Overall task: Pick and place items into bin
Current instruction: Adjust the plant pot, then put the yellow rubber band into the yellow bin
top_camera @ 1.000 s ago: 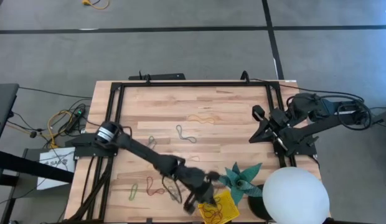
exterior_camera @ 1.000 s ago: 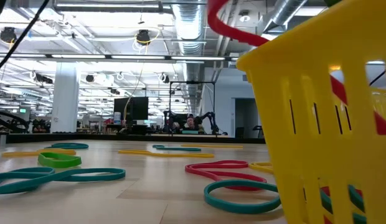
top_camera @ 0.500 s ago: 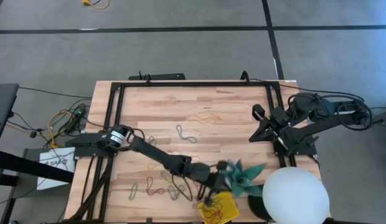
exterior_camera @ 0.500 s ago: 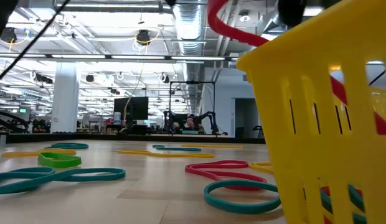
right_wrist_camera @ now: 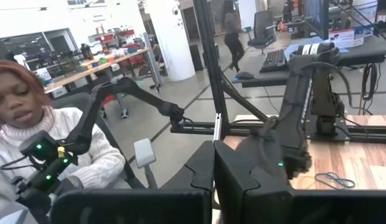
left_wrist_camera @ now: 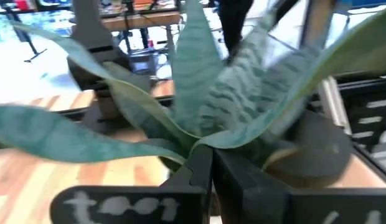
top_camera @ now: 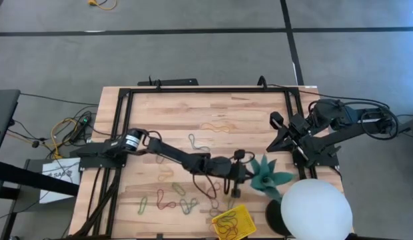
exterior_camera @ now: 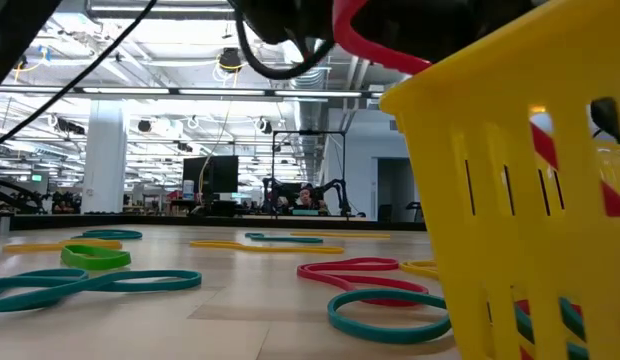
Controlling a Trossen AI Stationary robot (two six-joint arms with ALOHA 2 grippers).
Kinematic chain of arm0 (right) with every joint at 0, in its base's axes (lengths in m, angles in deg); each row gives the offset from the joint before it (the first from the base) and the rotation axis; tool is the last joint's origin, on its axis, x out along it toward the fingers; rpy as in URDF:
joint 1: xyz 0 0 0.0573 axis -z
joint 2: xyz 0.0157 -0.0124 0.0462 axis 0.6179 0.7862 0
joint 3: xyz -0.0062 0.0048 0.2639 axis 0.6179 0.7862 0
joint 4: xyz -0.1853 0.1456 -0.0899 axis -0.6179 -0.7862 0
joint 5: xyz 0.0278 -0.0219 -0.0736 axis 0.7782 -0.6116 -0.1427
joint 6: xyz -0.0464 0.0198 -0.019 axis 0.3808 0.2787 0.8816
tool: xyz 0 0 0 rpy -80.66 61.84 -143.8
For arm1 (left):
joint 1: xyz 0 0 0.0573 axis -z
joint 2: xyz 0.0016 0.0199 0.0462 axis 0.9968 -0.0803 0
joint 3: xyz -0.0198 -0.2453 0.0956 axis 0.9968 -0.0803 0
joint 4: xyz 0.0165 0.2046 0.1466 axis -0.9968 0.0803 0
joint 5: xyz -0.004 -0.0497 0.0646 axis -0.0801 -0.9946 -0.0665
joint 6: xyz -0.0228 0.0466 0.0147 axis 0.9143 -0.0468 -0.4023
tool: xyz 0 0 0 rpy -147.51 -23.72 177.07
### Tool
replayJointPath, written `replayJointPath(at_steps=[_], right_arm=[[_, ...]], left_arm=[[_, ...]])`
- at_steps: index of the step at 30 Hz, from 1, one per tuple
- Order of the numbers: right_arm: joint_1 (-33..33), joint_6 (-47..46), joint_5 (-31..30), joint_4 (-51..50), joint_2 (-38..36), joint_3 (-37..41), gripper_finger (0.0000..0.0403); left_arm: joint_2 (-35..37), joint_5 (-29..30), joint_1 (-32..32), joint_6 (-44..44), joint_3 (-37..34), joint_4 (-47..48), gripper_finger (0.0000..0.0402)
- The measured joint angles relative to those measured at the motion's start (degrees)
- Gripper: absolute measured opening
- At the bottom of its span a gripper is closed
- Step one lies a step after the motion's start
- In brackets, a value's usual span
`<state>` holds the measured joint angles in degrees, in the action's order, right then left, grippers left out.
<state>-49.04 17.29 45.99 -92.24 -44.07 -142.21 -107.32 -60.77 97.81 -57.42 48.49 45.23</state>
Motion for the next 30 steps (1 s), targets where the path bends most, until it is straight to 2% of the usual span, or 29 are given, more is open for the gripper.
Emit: replayJointPath(at_steps=[9, 14, 16, 20, 22, 28, 30], right_arm=[[0.0, 0.0, 0.0, -0.6, 0.0, 0.0, 0.0003], [0.0, -0.9, 0.0, -3.2, 0.0, 0.0, 0.0003], [0.0, -0.9, 0.0, -4.0, 0.0, 0.0, 0.0003], [0.0, -0.9, 0.0, -3.7, 1.3, 0.0, 0.0003], [0.0, -0.9, 0.0, -3.5, 2.4, 0.0, 0.0003], [0.4, -0.6, 0.0, -2.5, 5.7, 0.0, 0.0003], [0.6, -0.9, 0.0, 0.1, 7.3, 0.0, 0.0003]], left_arm=[[0.0, -0.1, -3.9, -0.7, 0.6, 0.5, 0.0000], [2.0, 1.6, -3.9, -5.0, 0.6, 2.9, 0.0000], [4.3, 1.5, -3.9, -5.0, 0.6, 7.3, 0.0000], [9.9, -4.7, -2.7, -3.7, 0.2, 21.2, 0.0000], [13.1, -5.2, -1.3, -4.0, -1.0, 26.9, 0.0000], [27.9, 5.4, 1.1, -6.1, -2.0, 43.4, 0.0000], [33.3, 7.0, 1.3, -5.7, -2.0, 49.3, 0.0000]])
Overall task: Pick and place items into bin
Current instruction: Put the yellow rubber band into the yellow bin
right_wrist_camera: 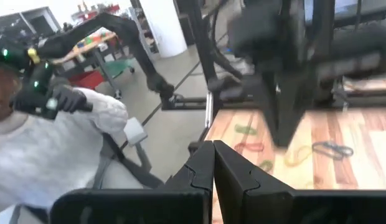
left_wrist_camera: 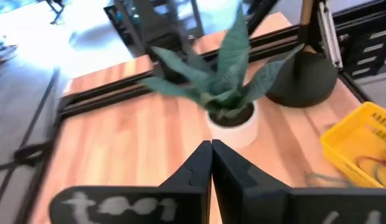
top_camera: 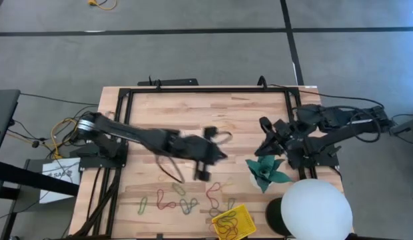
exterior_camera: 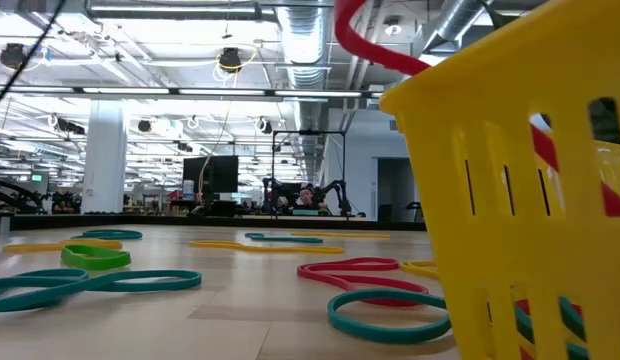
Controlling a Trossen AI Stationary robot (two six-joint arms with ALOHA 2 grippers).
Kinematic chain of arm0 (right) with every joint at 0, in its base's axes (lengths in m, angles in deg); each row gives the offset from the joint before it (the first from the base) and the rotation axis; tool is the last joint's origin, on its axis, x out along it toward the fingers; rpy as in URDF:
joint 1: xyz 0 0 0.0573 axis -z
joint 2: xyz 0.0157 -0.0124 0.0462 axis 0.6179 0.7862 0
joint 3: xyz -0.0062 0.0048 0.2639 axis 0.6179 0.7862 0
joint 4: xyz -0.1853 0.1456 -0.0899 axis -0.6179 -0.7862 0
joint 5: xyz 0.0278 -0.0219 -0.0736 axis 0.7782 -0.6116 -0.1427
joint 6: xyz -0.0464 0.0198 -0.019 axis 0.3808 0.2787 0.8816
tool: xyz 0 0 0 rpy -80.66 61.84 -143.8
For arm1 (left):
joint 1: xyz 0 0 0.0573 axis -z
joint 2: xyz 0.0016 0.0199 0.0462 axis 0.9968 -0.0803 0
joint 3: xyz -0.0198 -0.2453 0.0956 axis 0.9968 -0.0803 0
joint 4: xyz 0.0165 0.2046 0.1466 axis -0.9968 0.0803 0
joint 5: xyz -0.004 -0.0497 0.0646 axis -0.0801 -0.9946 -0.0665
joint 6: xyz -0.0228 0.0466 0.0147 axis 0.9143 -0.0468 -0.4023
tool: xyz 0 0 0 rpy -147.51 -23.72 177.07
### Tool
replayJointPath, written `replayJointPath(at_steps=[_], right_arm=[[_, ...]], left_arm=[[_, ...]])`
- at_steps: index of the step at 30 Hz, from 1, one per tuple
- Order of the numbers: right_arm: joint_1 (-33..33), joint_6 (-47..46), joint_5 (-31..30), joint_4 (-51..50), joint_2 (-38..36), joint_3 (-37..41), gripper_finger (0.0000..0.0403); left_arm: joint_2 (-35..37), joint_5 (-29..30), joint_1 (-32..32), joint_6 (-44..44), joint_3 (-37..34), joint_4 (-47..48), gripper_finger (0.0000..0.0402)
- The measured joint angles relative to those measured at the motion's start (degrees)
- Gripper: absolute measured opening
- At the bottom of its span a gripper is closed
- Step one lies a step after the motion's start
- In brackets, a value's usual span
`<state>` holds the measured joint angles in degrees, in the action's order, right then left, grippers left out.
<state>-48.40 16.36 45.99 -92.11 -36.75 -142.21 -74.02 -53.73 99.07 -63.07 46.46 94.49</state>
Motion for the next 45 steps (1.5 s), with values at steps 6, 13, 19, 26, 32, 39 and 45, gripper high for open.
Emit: replayJointPath(at_steps=[6, 13, 19, 26, 32, 39, 45], right_arm=[[1.5, -4.8, -4.2, 11.3, 7.0, 0.0, 0.0003], [0.0, -10.6, -0.6, 13.1, 16.1, 0.0, 0.0003], [-2.1, -7.0, -4.1, 16.7, 26.7, 0.0, 0.0003], [-0.1, -2.7, -10.3, 11.0, 32.4, -2.7, 0.0003], [2.5, 1.9, -15.3, 11.3, 31.9, -4.7, 0.0003], [6.4, -2.1, -17.8, 10.5, 38.0, -4.8, 0.0004], [14.5, -2.0, -15.3, 8.1, 42.8, -5.5, 0.0020]], left_arm=[[15.5, 9.2, 3.6, 5.5, 0.0, 14.9, 0.0000], [25.8, 25.1, 12.9, 15.4, 0.0, 28.6, 0.0000], [29.2, 36.2, 21.6, 23.9, 0.0, 38.8, 0.0000], [28.9, 42.2, 27.2, 32.4, 0.0, 49.3, 0.0000], [28.9, 45.5, 29.5, 37.0, -0.1, 55.1, 0.0000], [28.9, 47.3, 30.7, 41.8, -0.1, 60.2, 0.0000], [28.9, 50.4, 30.7, 42.5, -0.1, 62.6, 0.0000]])
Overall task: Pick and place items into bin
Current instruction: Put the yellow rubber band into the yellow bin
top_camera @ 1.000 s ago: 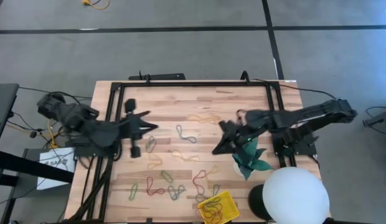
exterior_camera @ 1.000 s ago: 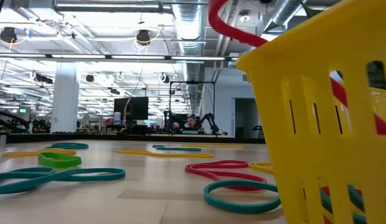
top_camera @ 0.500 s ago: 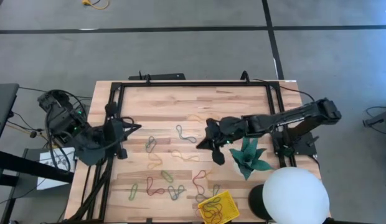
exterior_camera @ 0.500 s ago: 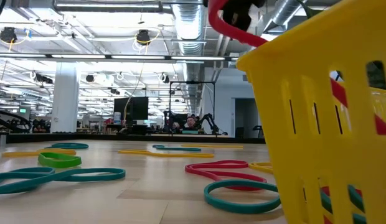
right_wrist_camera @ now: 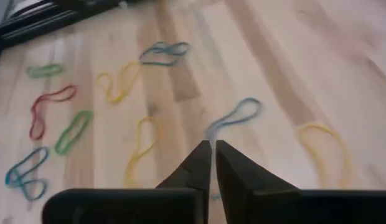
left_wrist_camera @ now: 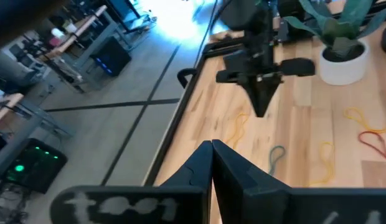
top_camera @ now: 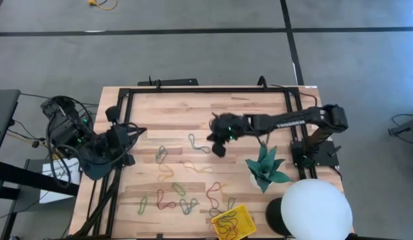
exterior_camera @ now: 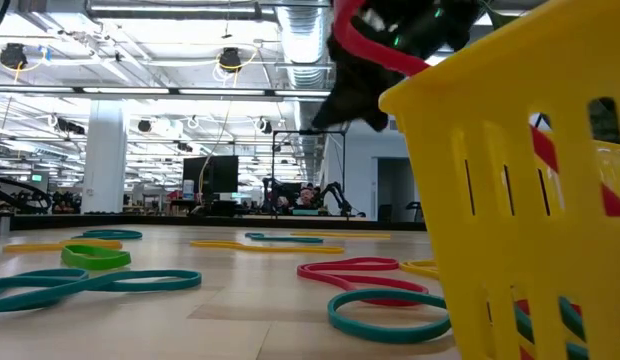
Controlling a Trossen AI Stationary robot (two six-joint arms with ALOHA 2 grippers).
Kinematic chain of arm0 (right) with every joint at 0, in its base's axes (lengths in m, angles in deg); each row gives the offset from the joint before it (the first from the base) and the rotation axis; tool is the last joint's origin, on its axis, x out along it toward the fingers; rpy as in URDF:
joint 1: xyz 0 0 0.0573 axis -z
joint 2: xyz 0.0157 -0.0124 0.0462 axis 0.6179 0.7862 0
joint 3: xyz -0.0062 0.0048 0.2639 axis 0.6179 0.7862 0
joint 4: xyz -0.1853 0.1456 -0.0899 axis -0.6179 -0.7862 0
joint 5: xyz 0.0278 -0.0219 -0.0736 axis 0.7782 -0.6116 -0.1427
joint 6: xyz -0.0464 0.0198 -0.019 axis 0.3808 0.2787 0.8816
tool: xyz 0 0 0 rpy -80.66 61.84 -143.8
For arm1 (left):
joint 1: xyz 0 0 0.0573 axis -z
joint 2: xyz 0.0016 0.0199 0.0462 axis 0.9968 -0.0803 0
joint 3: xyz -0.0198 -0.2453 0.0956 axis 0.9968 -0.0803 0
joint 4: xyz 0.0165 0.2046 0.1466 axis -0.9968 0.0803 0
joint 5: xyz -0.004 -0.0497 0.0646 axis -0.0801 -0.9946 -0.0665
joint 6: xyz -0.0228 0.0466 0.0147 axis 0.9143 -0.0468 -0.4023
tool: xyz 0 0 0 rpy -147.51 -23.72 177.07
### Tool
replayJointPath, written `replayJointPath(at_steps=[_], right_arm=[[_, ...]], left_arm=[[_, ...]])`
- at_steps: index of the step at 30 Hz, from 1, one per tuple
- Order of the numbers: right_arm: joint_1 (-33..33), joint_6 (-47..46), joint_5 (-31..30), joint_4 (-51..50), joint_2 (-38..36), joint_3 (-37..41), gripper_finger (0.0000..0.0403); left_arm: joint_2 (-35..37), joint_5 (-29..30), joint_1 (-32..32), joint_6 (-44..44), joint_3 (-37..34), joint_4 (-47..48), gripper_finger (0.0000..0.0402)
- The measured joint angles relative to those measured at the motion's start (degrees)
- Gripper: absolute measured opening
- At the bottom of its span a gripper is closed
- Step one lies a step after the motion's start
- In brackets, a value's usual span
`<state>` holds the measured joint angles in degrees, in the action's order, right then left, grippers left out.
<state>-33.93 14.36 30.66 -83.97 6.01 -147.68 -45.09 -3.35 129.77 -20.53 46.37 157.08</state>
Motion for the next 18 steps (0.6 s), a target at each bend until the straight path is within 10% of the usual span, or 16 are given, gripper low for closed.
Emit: replayJointPath(at_steps=[18], right_arm=[[12.3, 2.1, -2.3, -19.7, 10.0, -5.2, 0.0084]], left_arm=[[0.0, 1.3, 0.0, 5.7, 0.0, 5.0, 0.0000]])
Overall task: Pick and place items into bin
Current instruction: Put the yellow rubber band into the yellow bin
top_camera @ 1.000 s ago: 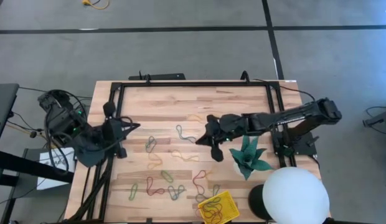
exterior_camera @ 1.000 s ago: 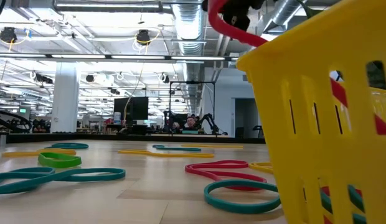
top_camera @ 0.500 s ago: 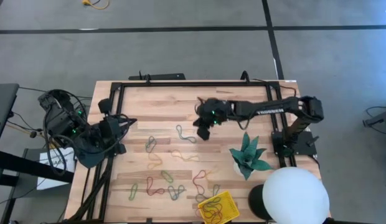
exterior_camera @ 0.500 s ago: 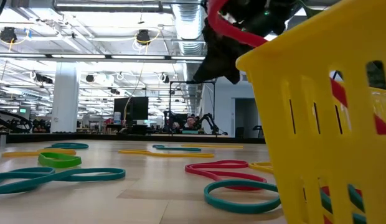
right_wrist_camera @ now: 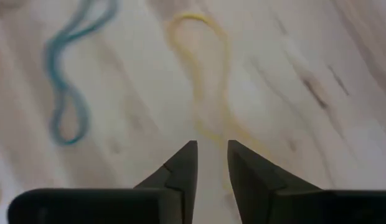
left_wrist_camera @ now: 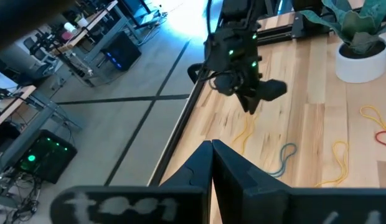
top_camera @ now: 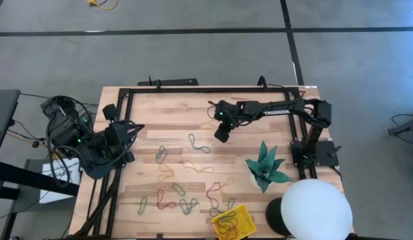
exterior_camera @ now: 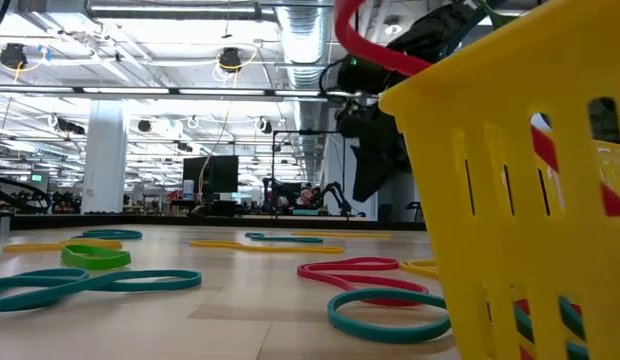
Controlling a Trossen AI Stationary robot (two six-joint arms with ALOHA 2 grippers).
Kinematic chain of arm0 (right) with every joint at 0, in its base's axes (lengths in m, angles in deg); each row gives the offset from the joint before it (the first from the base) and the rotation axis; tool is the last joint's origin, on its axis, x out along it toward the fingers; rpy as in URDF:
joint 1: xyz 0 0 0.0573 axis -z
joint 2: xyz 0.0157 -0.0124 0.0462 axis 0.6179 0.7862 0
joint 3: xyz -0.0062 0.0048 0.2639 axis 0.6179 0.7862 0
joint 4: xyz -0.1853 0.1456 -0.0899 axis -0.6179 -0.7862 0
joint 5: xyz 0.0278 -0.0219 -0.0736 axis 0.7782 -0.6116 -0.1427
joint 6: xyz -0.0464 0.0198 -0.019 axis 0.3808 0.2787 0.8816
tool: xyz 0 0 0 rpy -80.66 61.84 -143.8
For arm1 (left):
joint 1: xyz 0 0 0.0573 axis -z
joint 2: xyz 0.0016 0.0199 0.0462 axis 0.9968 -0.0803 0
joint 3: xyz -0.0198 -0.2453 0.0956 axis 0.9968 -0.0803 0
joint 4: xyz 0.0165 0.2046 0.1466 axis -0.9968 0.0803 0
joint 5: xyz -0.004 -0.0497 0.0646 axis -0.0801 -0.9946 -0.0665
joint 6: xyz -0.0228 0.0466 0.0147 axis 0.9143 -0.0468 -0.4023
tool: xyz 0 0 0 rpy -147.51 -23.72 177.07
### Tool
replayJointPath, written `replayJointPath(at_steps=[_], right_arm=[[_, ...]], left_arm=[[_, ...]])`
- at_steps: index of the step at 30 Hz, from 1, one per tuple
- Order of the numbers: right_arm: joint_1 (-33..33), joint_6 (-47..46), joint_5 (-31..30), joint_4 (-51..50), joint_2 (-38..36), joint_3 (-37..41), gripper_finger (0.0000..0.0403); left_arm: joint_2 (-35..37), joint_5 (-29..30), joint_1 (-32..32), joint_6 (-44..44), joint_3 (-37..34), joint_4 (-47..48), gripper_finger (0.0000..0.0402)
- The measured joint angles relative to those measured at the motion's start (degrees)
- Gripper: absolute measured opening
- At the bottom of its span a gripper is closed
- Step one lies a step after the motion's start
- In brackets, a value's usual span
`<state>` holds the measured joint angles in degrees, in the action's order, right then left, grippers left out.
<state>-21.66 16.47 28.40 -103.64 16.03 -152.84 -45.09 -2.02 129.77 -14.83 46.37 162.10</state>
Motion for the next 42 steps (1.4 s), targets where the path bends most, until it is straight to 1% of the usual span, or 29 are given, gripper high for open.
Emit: replayJointPath(at_steps=[6, 10, 15, 17, 24, 35, 38, 42], right_arm=[[1.7, 0.5, -0.4, -2.3, 5.5, -3.1, 0.0102], [2.3, 0.4, -0.8, -2.7, 9.1, -5.1, 0.0104], [2.4, 0.5, -6.6, -3.9, 11.6, -7.8, 0.0101], [2.3, 0.9, -7.3, -4.0, 12.2, -8.1, 0.0101], [1.2, 2.0, -7.3, -5.1, 12.1, -8.2, 0.0102], [0.6, 2.0, -6.9, -5.1, 7.8, -8.1, 0.0102], [-0.2, 2.0, -6.1, -5.3, 8.1, -8.1, 0.0102], [-1.2, 2.0, -6.1, -5.0, 11.1, -8.1, 0.0102]], left_arm=[[0.0, -0.5, 0.0, 0.4, 0.0, 0.0, 0.0000], [0.0, -0.7, 0.0, 1.4, 0.0, 0.0, 0.0000], [0.0, -1.2, 0.0, 1.7, 0.0, 0.0, 0.0000], [0.0, -1.5, 0.0, 1.7, 0.0, 0.0, 0.0000], [0.0, -2.5, 0.0, 1.7, 0.0, -0.1, 0.0000], [0.0, -2.8, 0.0, 1.8, 0.0, -0.1, 0.0000], [0.0, -2.8, 0.0, 1.8, 0.0, -0.1, 0.0000], [0.0, -2.8, 0.0, 1.8, 0.0, -0.1, 0.0000]])
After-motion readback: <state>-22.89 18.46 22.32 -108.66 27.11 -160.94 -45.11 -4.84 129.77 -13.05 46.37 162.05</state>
